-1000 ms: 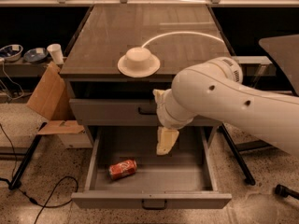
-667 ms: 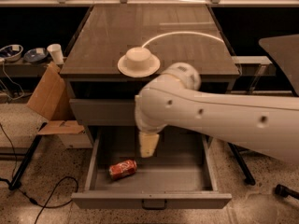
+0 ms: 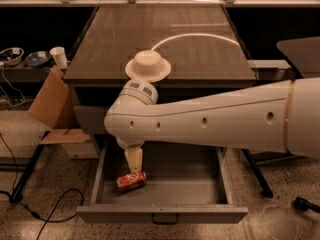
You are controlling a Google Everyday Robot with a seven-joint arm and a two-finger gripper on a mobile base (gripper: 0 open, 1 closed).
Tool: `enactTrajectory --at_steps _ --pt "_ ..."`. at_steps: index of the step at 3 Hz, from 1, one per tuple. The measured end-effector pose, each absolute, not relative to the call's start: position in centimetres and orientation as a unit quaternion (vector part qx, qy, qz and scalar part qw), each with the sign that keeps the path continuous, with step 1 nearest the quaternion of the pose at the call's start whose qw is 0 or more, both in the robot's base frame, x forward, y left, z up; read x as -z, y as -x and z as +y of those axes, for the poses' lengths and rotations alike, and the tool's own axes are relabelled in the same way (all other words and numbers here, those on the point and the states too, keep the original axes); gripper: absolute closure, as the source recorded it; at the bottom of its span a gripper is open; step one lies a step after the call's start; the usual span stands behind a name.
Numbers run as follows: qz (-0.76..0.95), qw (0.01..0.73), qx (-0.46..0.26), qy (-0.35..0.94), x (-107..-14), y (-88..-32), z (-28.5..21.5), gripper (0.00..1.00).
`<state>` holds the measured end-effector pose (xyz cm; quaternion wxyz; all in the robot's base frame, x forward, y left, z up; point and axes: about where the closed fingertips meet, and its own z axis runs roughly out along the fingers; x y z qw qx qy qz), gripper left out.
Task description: Pick coke can from middle drawer and place on counter
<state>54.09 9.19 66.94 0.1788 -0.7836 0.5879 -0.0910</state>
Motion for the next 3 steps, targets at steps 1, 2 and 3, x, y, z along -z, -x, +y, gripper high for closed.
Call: enactTrajectory --at_steps 1,2,3 --pt "0.566 0.16 0.096 0.803 -62.6 -54.2 11.2 0.0" --pt "0.548 0.144 0.111 0.817 -59.0 -54.3 12.3 0.0" --pt "0.544 0.13 0.129 0.819 -55.1 -55.2 12.9 0.0"
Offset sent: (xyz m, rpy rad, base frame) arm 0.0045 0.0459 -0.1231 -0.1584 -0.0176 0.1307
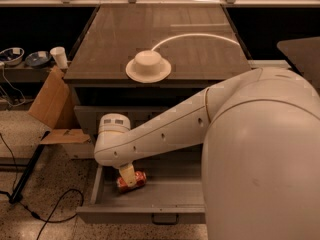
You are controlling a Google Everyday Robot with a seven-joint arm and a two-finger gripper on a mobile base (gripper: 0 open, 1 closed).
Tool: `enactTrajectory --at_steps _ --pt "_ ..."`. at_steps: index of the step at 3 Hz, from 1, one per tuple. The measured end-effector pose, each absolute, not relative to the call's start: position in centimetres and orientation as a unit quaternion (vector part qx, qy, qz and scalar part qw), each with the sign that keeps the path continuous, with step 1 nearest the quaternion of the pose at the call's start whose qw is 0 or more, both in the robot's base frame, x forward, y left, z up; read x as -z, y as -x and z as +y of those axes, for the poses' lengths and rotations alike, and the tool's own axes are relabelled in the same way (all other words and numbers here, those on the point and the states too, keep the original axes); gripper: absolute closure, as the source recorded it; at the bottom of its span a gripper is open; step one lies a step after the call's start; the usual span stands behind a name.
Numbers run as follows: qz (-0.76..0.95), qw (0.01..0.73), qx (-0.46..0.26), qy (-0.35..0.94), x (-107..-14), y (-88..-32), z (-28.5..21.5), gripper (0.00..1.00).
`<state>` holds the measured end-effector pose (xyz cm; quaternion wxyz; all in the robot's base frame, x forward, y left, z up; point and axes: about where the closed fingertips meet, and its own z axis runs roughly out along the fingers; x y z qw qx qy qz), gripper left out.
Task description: Pick coke can from middle drawer and place on counter
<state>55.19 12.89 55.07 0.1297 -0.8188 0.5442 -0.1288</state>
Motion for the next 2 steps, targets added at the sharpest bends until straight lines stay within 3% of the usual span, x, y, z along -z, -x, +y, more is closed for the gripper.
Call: enactTrajectory --at_steps 2 --pt "0.547 0.118 0.128 0.819 -53.1 -56.4 11.7 0.0"
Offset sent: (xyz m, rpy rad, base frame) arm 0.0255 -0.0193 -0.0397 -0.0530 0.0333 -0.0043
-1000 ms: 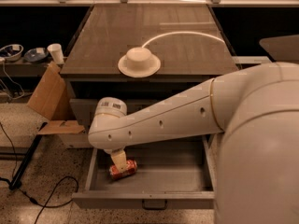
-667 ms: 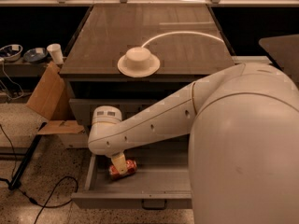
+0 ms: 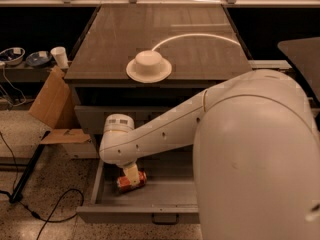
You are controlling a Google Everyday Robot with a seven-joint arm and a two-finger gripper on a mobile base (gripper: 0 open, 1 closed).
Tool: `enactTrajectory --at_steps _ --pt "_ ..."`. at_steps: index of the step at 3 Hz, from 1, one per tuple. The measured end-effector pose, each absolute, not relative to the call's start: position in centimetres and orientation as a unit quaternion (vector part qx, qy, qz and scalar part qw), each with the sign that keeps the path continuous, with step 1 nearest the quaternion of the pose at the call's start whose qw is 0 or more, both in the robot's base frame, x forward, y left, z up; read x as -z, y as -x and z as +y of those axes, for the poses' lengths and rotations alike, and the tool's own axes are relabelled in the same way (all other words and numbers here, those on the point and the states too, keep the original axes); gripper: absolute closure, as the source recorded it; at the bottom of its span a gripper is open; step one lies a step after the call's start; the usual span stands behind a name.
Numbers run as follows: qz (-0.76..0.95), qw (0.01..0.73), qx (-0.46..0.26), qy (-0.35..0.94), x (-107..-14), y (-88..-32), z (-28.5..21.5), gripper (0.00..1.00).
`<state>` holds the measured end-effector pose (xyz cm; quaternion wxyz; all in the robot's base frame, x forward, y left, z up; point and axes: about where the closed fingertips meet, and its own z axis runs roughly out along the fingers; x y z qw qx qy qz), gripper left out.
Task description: Pick coke can from middle drawer and place on counter
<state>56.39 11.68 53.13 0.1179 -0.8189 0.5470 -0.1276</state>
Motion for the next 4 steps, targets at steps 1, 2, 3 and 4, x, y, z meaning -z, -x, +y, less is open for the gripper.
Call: enactTrajectory --at_steps 1,2,3,4 --pt "0.541 0.097 0.121 0.827 -50.9 -57.2 10.7 0.0" --pt "0.531 0.074 0.118 0.836 -48.8 -57.2 10.0 0.0" --pt "0.524 0.058 0.111 0.843 -46.9 -57.3 9.8 0.0" --pt "0.512 0.05 0.103 0.852 -44.9 -57.6 10.3 0.0"
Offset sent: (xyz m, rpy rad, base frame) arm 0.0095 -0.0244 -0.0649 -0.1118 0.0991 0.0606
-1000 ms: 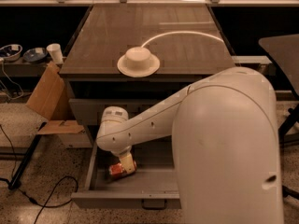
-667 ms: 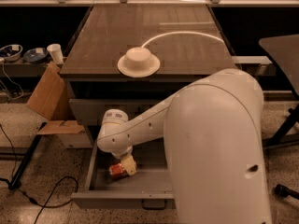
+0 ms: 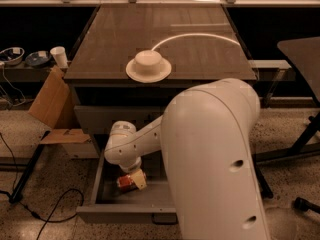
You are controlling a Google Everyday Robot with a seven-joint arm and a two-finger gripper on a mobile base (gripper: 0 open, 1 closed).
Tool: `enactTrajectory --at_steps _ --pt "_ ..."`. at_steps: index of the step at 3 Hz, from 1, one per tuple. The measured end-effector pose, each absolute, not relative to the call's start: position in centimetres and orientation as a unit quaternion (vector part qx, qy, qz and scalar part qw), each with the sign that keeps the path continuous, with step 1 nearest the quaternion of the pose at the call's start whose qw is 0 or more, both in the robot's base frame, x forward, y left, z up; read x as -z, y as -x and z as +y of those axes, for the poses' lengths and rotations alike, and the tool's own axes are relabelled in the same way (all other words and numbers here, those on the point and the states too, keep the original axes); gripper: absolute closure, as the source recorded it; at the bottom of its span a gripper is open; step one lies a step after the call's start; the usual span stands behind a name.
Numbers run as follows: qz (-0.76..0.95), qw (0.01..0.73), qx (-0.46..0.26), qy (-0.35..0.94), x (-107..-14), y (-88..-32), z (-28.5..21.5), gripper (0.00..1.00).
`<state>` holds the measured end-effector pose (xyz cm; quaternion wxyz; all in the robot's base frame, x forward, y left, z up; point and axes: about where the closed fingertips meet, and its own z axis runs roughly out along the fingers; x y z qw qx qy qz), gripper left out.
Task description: Pick coke can from middle drawer and place on counter
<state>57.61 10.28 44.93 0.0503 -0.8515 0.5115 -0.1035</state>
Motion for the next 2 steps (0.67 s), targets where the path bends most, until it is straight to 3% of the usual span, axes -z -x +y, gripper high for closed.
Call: enactTrajectory --at_steps 2 --pt "0.486 0.035 0.076 0.87 -41.0 -57.8 11.1 0.0"
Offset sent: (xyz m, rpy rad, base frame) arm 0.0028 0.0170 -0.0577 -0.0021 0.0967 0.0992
